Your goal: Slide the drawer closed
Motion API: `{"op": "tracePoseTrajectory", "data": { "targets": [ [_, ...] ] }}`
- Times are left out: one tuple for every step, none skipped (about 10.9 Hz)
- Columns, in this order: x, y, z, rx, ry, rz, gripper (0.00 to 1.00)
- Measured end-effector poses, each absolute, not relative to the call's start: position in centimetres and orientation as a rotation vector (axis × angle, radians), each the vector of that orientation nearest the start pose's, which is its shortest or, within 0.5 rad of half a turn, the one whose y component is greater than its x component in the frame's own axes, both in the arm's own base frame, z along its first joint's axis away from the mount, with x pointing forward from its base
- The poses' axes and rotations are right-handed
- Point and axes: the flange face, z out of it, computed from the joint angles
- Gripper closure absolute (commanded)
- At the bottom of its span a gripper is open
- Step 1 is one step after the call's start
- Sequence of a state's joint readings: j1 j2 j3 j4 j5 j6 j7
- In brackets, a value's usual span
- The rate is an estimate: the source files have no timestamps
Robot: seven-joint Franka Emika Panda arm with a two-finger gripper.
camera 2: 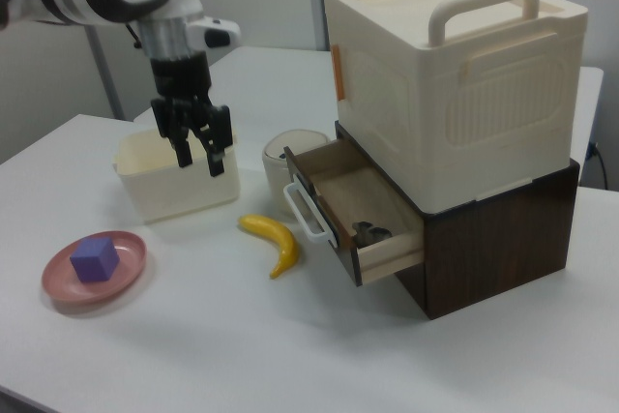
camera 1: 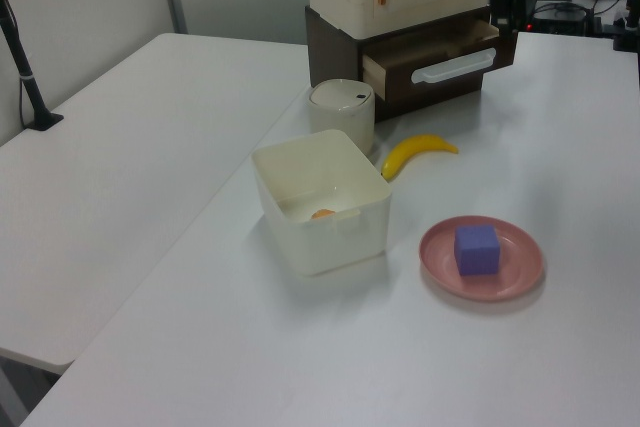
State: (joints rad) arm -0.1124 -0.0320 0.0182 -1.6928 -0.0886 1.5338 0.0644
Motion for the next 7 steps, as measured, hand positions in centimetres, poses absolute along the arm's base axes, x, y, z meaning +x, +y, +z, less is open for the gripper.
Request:
{"op": "tracePoseTrajectory", "data": {
  "targets": [
    [53.1, -7.0, 57.3, -3.206, 0.272, 0.240, 1.00],
    [53.0, -7.8, 56.3, -3.199, 0.289, 0.276, 1.00],
    [53.0, -8.2, 54.7, -3.191, 0.294, 0.328, 1.00],
    [53.2, -8.4, 52.6, -3.182, 0.293, 0.391, 1.00],
    [53.5, -8.4, 50.5, -3.178, 0.288, 0.423, 1.00],
    [53.9, -8.5, 48.5, -3.178, 0.283, 0.423, 1.00],
    [54.1, -8.5, 47.1, -3.181, 0.280, 0.401, 1.00]
  ]
}}
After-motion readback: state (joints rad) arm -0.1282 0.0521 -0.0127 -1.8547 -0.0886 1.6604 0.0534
